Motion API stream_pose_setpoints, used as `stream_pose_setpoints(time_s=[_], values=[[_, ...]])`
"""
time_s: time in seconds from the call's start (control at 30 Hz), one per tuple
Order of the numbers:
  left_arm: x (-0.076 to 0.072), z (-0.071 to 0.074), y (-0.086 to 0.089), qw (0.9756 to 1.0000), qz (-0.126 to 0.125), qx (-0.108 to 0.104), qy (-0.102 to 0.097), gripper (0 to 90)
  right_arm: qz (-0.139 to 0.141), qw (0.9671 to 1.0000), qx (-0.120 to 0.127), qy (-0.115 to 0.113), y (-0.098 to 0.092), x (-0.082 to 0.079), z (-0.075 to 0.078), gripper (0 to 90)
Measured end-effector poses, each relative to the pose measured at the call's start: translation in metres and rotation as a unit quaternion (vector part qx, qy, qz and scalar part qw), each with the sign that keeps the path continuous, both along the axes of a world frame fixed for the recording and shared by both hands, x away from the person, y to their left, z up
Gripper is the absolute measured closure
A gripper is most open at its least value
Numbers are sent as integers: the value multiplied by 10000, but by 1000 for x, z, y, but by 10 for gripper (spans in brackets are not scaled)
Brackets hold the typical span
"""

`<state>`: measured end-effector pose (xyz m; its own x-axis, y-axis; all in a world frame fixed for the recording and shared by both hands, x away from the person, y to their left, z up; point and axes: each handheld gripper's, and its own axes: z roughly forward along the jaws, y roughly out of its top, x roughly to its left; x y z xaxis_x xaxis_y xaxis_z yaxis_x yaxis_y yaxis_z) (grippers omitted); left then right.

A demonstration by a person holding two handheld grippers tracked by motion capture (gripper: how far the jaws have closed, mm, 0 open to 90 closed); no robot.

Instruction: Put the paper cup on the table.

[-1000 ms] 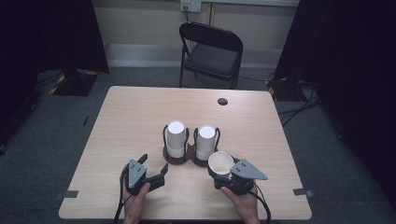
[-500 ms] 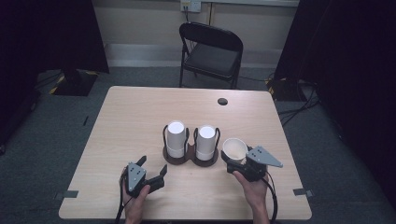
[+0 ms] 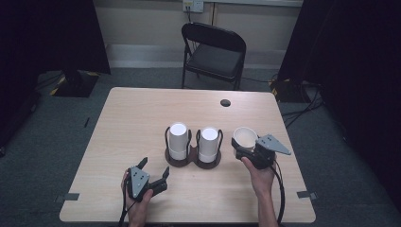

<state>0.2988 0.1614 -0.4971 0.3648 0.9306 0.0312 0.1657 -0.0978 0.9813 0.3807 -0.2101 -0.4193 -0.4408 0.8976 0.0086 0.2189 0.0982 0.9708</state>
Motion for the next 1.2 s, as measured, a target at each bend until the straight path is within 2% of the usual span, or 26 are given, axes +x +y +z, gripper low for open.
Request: stream_pose_setpoints(time_s=[0.1,0.3,0.43,0.5,0.57,0.63,0.77,0.93,1.2], values=[[-2,0,1,10000,-1,-13,-94,158,-5,10000,2,-8,-1,8,-4,240],[-1,-1,2,9999,-40,-110,-77,160,-124,9999,-29,-11,-1,21,-13,239],[-2,-1,2,9999,5,-82,-87,160,-184,9998,69,-11,-5,31,-18,238],[-2,-1,2,9998,117,-116,-105,160,-217,9997,45,-47,-6,35,-20,238],[-2,-1,2,9998,123,-116,-119,159,-163,9999,26,4,-7,41,-21,238],[-2,-1,2,9998,100,-120,-118,159,-165,9999,-25,-32,-6,44,-20,238],[-1,-1,2,9999,67,-120,-102,159,-240,9995,85,-182,-5,52,-21,238],[-2,-1,2,9998,61,-119,-126,159,-305,9995,62,49,-7,62,-33,238],[-2,-1,2,9998,39,-111,-142,162,-239,9996,37,133,-5,73,-47,237]])
